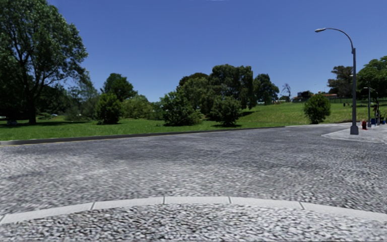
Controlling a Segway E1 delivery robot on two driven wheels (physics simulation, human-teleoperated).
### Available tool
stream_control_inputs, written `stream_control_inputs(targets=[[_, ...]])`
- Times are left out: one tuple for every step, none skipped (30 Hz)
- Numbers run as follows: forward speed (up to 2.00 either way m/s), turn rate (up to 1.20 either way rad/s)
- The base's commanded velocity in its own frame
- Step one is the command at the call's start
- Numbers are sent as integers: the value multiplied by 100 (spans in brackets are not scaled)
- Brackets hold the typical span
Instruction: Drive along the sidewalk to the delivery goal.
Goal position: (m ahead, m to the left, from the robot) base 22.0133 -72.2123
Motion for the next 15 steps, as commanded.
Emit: stream_control_inputs(targets=[[0, -70], [0, -70], [0, -70], [0, -70], [0, -70], [0, -70], [0, -70], [0, -70], [0, -70], [0, -70], [0, -70], [0, -70], [0, -70], [0, -70], [0, -70]])
